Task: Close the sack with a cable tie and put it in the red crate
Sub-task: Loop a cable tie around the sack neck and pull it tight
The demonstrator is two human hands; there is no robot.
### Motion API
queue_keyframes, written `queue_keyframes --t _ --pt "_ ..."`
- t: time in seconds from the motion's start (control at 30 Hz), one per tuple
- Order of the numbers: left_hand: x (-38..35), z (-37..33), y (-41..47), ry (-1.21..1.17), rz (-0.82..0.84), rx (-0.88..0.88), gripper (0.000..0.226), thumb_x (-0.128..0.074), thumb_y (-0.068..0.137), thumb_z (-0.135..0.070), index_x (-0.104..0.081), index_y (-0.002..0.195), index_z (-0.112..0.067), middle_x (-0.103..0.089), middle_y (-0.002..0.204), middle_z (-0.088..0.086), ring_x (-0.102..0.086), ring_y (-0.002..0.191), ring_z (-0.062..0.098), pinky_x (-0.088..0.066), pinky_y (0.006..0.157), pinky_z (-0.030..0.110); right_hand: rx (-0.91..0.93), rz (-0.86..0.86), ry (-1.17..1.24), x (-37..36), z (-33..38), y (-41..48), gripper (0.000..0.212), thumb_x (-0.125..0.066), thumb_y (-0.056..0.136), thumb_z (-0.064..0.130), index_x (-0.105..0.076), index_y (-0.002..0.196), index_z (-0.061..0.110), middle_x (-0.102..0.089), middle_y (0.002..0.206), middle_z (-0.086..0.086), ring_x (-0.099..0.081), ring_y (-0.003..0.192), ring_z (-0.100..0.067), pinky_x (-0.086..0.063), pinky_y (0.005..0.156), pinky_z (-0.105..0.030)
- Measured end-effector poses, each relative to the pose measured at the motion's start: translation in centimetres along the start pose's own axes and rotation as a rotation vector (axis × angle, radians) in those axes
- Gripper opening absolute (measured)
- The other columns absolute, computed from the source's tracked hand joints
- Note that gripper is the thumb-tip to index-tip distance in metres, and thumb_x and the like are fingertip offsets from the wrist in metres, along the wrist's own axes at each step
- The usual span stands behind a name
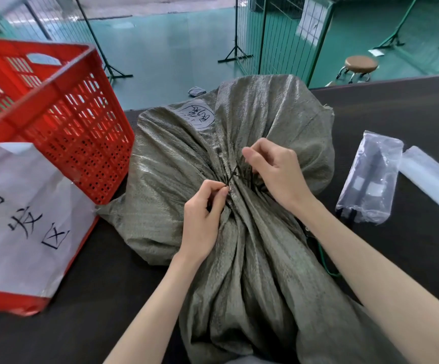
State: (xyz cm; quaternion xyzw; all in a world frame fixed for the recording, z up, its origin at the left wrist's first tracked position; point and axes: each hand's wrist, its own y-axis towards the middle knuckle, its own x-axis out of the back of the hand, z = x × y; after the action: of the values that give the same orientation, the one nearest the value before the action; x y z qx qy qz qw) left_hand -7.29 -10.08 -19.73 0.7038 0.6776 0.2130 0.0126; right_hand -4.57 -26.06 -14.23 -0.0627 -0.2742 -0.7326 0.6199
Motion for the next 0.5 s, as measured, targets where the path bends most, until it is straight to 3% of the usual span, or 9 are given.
queue_keyframes --t 0.13,0.33,0.5 --pt "0.2 -0.2 0.0 0.002 0.013 -0.019 0.008 -0.057 0.095 -0.012 -0.061 0.089 -0.015 -0.061 0.074 -0.006 -0.052 0.067 0.001 -0.043 0.064 0.020 -0.051 0.152 -0.125 0.3 0.0 1.4 0.032 -0.061 0.086 0.026 -0.055 0.059 0.010 -0.041 0.050 0.002 -0.034 0.049 -0.006 -0.029 0.053 -0.020" --pt "0.5 -0.9 1.0 0.009 -0.081 -0.019 0.004 -0.064 0.089 -0.020 -0.063 0.093 -0.020 -0.063 0.086 0.005 -0.058 0.079 0.011 -0.042 0.074 0.017 -0.149 0.269 0.121 0.7 0.2 2.2 0.031 -0.059 0.083 0.020 -0.053 0.054 0.015 -0.038 0.042 0.010 -0.030 0.041 -0.004 -0.025 0.046 -0.015" --pt "-0.3 -2.5 2.8 0.070 -0.056 -0.059 0.006 -0.070 0.086 -0.022 -0.069 0.090 -0.018 -0.058 0.083 -0.007 -0.057 0.081 0.015 -0.041 0.074 0.019 -0.140 0.259 0.162 0.4 0.7 2.3 0.027 -0.059 0.079 0.023 -0.052 0.055 0.012 -0.041 0.056 -0.012 -0.032 0.044 -0.010 -0.026 0.044 -0.016"
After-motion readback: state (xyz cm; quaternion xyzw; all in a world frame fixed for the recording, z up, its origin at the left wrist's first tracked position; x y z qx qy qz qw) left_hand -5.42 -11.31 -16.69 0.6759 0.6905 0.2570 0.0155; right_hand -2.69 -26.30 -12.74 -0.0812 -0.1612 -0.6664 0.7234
